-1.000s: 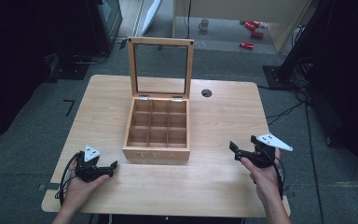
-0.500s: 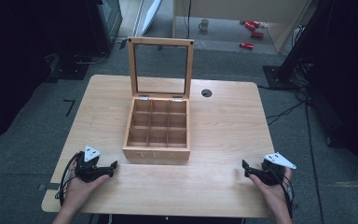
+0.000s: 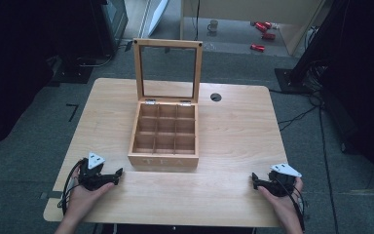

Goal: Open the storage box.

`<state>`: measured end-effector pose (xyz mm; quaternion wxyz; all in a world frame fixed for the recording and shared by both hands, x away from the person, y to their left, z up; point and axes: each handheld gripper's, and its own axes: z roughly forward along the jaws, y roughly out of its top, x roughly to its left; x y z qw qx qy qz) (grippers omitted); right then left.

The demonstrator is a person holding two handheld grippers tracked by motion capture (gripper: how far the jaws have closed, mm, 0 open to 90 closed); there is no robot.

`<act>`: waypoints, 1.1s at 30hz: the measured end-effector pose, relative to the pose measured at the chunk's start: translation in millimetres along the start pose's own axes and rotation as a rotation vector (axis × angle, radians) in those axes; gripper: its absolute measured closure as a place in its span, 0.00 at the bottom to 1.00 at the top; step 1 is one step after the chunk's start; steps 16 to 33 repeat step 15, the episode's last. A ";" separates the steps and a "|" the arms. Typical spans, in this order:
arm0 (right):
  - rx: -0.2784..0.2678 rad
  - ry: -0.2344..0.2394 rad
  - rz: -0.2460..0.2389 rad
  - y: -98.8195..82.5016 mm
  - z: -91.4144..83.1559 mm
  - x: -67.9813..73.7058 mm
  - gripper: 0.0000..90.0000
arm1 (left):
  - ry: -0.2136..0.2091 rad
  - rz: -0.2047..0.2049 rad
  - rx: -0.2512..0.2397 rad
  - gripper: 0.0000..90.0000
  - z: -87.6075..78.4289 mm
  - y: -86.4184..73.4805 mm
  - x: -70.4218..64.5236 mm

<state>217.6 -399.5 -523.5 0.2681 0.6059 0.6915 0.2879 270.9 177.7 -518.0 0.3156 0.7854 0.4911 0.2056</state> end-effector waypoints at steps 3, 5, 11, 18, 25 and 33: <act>-0.005 0.024 0.023 -2.0 1.0 -1.4 0.08 | 0.000 0.000 0.000 0.10 0.0 -0.1 0.0; 0.001 0.041 0.030 -2.0 1.1 -3.1 0.08 | 0.001 0.000 0.000 0.10 0.0 0.0 -0.1; 0.001 0.042 0.029 -2.0 1.2 -3.2 0.08 | 0.001 0.000 0.000 0.10 0.0 0.0 0.0; 0.001 0.043 0.029 -2.0 1.2 -3.2 0.08 | 0.001 0.000 0.000 0.10 0.0 0.0 -0.1; 0.001 0.043 0.029 -2.0 1.2 -3.2 0.08 | 0.001 0.000 0.000 0.10 0.0 0.0 -0.1; 0.001 0.043 0.029 -2.0 1.2 -3.2 0.08 | 0.001 0.000 0.000 0.10 0.0 0.0 -0.1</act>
